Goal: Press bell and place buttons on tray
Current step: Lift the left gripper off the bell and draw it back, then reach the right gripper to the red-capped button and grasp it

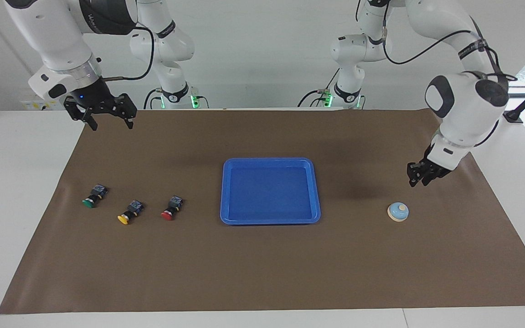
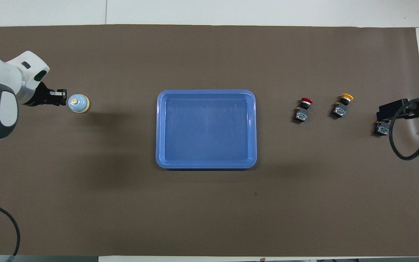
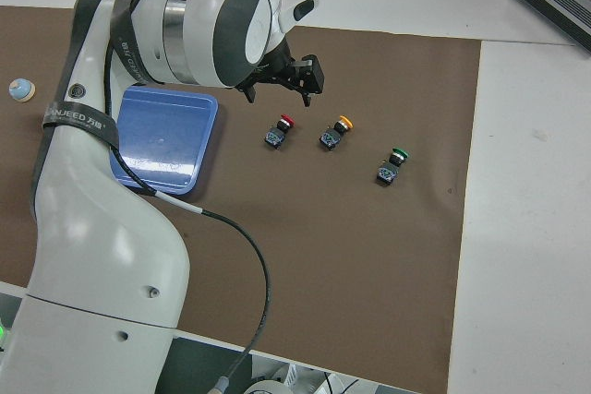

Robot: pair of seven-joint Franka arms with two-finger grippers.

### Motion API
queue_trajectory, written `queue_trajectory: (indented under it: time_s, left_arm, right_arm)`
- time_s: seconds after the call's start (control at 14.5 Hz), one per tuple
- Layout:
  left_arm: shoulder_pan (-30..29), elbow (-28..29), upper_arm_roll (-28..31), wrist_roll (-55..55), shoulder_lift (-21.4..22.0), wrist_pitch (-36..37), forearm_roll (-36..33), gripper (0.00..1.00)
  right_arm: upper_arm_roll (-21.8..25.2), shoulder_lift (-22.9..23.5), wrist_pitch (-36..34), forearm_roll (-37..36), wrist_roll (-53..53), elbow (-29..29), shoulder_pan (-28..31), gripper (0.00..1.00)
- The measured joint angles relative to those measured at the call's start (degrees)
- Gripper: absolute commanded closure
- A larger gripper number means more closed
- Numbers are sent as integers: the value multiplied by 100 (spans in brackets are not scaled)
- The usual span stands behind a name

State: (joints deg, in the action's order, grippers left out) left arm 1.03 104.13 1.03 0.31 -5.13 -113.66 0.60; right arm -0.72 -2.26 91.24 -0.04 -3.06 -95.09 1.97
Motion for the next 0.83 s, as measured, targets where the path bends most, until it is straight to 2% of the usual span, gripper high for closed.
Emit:
queue_trajectory:
  time_s: [0.28,0.48,0.83]
  left_arm:
    - [1,-69,-7,-6,741,819,0,0]
    - [11,-531,-38,-7,795,1777,0,0]
    - [17,-644,-87,-7,786,1997,0,0]
  right_arm:
    - [0,0,0,0,0,0,0,0]
    - [0,0,0,0,0,0,0,0]
    - [3,0,0,-2,0,0,6,0]
